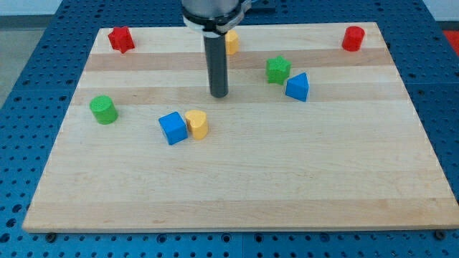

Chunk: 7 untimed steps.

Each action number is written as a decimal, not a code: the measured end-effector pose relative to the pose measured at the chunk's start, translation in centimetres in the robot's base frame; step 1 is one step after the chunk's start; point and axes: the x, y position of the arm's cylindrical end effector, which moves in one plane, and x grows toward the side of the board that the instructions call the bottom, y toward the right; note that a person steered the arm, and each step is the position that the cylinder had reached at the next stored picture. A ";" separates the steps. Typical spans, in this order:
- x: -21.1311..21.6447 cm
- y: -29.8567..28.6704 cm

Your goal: Move green star closer to blue triangle

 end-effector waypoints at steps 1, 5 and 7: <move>-0.9 1.9; -2.5 5.7; -4.3 6.5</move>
